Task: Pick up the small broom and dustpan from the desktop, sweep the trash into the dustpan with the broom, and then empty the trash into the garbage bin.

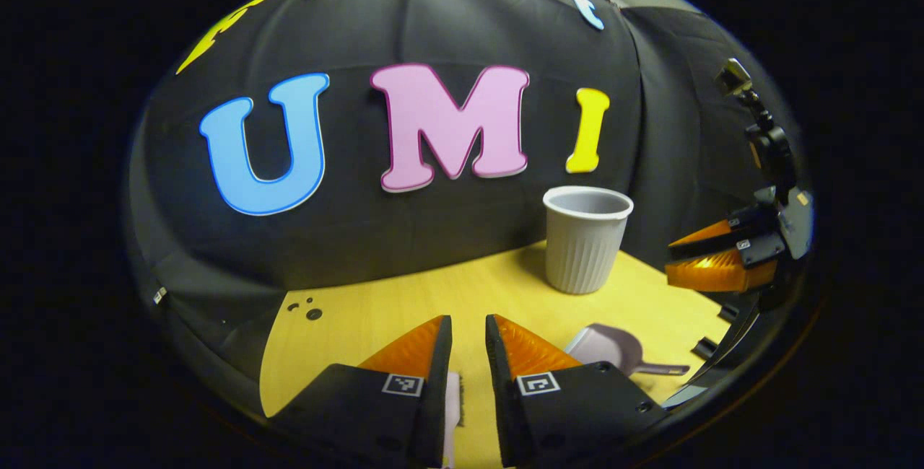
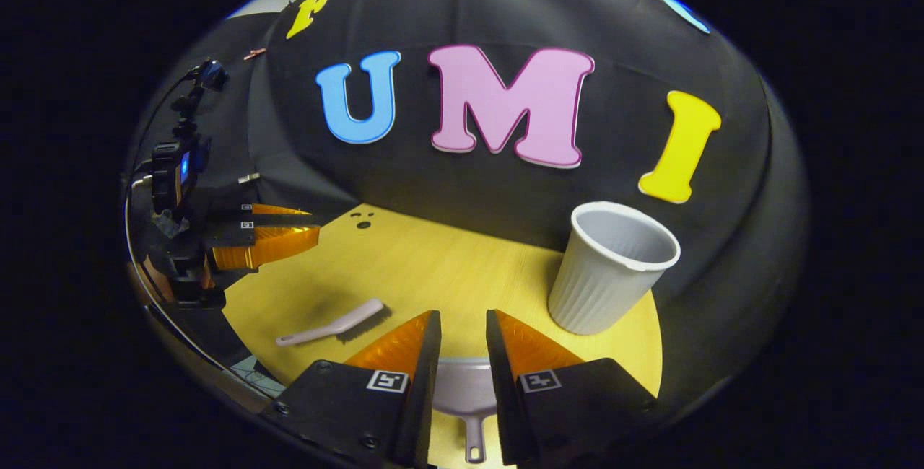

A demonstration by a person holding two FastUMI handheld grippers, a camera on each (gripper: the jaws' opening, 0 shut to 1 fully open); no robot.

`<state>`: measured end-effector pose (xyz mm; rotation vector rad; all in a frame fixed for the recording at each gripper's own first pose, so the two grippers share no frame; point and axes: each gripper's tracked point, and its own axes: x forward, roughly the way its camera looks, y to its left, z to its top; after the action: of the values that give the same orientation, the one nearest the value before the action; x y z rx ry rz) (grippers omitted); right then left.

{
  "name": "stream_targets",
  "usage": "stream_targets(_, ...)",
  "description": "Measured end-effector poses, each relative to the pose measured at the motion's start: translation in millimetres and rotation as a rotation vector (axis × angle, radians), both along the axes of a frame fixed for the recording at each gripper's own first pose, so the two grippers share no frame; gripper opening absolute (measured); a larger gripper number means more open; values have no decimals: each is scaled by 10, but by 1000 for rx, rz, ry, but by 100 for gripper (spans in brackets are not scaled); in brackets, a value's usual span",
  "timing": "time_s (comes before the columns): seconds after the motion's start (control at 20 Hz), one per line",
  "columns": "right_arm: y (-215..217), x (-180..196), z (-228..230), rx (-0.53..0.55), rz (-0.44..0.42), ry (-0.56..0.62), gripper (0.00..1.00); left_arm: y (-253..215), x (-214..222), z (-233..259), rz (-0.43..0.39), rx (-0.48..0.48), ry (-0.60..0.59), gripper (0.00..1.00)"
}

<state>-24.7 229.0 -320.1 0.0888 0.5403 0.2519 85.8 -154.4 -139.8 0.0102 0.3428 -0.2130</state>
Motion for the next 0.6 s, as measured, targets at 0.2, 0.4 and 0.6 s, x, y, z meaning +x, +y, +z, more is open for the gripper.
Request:
stream_targets(0.2,-68,146,327,-12,-29,-92,40,-34,12,211,-7,-43,-47,33)
stream_targets(0.4,-41,190,300,-8,-34,-72,38,-53,40,211,-14,-39,-36,33)
stream_targets(0.6,-23,205,297,-20,-32,-72,38,11,57,212,-13,-28,-37,33)
